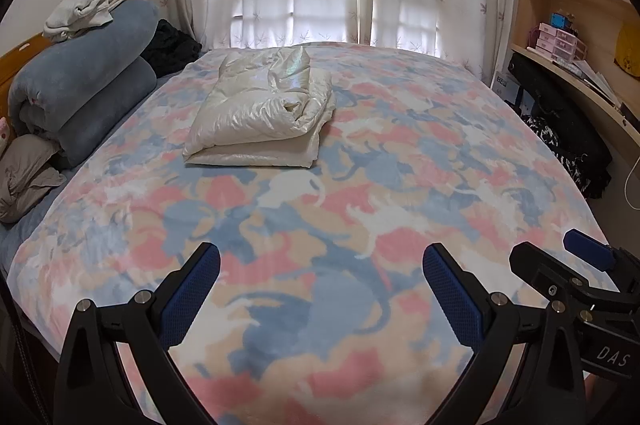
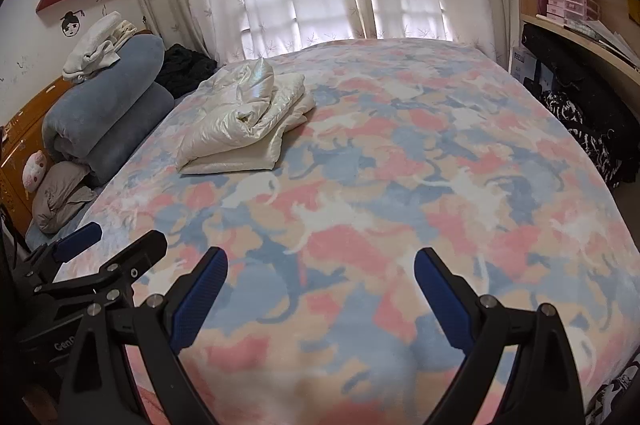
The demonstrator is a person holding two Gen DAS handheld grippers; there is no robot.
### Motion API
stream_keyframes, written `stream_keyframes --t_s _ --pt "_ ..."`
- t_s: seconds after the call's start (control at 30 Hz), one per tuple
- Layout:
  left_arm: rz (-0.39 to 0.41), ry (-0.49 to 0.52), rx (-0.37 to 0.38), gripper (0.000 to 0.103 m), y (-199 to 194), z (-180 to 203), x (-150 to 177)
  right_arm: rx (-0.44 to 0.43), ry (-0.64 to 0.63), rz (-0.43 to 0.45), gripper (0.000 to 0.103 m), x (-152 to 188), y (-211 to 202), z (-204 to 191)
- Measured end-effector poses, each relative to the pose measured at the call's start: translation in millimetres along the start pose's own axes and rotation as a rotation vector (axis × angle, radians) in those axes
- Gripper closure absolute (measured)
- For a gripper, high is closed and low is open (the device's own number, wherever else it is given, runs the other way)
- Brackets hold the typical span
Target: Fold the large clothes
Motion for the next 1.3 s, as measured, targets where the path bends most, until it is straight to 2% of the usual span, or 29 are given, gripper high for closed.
stream_keyframes --t_s 1.3 --pt "-0.018 -0.009 0.013 0.003 2.6 -2.0 8.2 -0.004 0.002 -0.01 0.008 5.2 1.2 -4.8"
Point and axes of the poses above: each gripper's, at about its wrist camera, not at the fingertips, and y roughly the way its jaws point, z to its right, x to its underside, the point moved 4 cm from there along y, roughly the way its jaws point, and after that the axes turned 4 degrees about -y, right-handed, at the moved point
